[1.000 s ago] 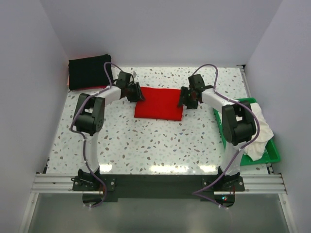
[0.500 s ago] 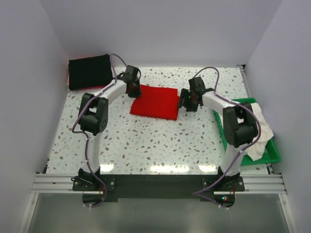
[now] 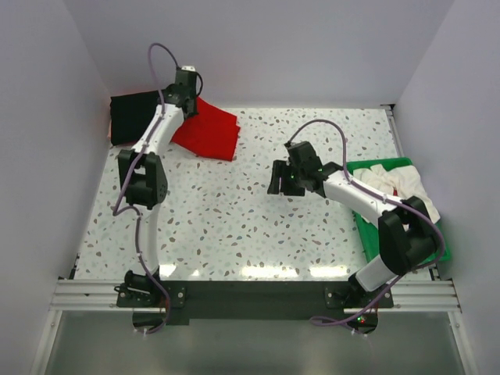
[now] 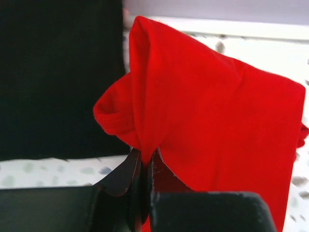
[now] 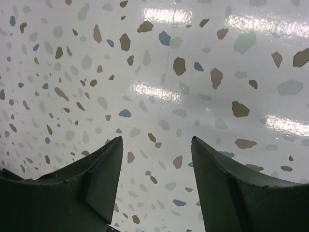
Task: Fold and stack the t-shirts
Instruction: Neatly place the folded tshirt to the corner
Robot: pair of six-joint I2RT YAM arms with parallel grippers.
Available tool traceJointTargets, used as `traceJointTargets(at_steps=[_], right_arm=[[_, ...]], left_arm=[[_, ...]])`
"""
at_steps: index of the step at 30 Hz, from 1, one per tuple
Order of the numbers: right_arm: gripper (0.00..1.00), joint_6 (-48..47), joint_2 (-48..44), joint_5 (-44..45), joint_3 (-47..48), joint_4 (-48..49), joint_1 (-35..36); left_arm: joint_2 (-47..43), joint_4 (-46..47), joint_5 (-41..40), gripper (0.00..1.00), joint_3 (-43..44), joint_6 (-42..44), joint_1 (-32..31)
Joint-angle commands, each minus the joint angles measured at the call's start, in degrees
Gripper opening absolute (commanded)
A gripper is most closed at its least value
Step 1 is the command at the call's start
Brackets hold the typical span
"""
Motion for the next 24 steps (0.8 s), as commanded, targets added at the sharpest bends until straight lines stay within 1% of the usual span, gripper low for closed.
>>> traceJointTargets(at_steps=[1, 4, 8, 11, 18, 24], right_arm=[[0.62, -0.9, -2.1, -0.2, -1.7, -0.1, 0.2], [0.62, -2.5, -2.8, 0.9, -1.6, -2.2, 0.3], [0.62, -3.1, -3.0, 0.9, -1.4, -2.9, 0.3], [0.62, -3.6, -2.6, 0.3, -1.0, -3.2, 0.3], [0.62, -4.3, -1.3, 0.9, -0.7, -3.9, 0.3], [0.62, -4.7, -0.8, 0.6, -0.4, -4.1, 0.2]], left_arm=[[3.2, 1.8, -5.5, 0.00, 9.3, 7.2, 3.1], [6.1, 4.2, -4.9, 0.00, 12.8, 9.5, 5.3], [6.8, 8.3, -3.4, 0.00, 13.9, 10.8, 8.0], [6.7, 11.1, -2.7, 0.00, 14.4, 11.2, 8.4], [4.5, 14.5, -3.6, 0.00, 16.8, 11.2, 8.9], [1.1, 15.6, -3.2, 0.00, 17.6, 11.2, 10.1]])
